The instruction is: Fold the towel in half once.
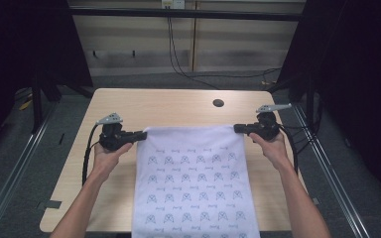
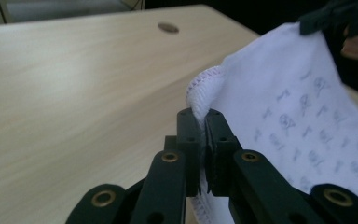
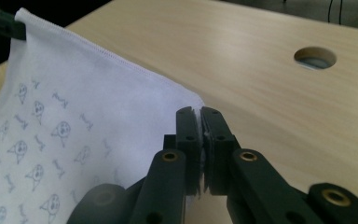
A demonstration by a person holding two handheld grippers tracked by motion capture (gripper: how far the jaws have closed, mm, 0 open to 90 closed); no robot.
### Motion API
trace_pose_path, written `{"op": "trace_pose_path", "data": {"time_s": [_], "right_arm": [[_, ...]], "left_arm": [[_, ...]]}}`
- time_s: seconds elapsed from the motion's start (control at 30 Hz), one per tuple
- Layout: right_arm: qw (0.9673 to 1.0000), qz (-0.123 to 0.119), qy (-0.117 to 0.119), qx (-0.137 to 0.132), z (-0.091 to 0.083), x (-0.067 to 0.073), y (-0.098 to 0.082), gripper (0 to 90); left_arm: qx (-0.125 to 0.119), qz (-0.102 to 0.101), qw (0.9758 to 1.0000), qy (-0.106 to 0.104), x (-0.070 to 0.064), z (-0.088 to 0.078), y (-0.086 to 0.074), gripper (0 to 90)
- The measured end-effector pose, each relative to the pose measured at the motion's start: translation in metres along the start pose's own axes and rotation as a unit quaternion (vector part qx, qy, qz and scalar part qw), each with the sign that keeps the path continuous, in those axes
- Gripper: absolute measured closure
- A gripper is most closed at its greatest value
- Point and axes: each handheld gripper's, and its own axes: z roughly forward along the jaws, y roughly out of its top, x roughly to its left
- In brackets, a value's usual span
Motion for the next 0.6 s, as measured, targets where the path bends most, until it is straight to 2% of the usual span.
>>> {"op": "trace_pose_path", "data": {"time_s": [0.1, 0.17, 0.3, 0.33, 0.37, 0.43, 0.5, 0.57, 0.6], "right_arm": [[0.9998, 0.008, -0.004, -0.018, -0.003, -0.008, 0.009, 86.9], [0.9995, 0.01, -0.006, -0.028, -0.006, -0.01, 0.017, 87.0], [0.9982, 0.011, -0.01, -0.058, -0.017, -0.013, 0.038, 87.1], [0.9983, 0.01, -0.016, -0.055, -0.02, -0.014, 0.044, 87.1], [0.9983, 0.002, -0.028, -0.05, -0.022, -0.014, 0.052, 87.1], [0.9974, 0.003, -0.029, -0.066, -0.029, -0.013, 0.064, 87.2], [0.9963, -0.003, -0.037, -0.077, -0.037, -0.011, 0.077, 87.2], [0.9956, -0.006, -0.033, -0.088, -0.043, -0.006, 0.082, 87.2], [0.9948, -0.009, -0.004, -0.101, -0.046, 0.003, 0.078, 87.2]], "left_arm": [[-0.001, 0.015, 0.9998, 0.011, 0.0, -0.001, 0.011, 86.5], [-0.013, 0.009, 0.9997, 0.018, 0.004, -0.002, 0.021, 86.6], [-0.025, 0.012, 0.9994, 0.023, 0.006, -0.004, 0.042, 86.8], [-0.027, 0.014, 0.9991, 0.028, 0.004, -0.004, 0.047, 86.9], [-0.039, 0.017, 0.9988, 0.025, 0.0, -0.005, 0.053, 87.0], [-0.057, 0.016, 0.9981, 0.017, -0.004, -0.007, 0.061, 87.2], [-0.067, 0.021, 0.9973, 0.023, -0.005, -0.011, 0.069, 87.2], [-0.078, 0.018, 0.9968, 0.012, -0.009, -0.018, 0.07, 87.2], [-0.069, 0.027, 0.9972, 0.009, -0.013, -0.02, 0.066, 87.2]]}}
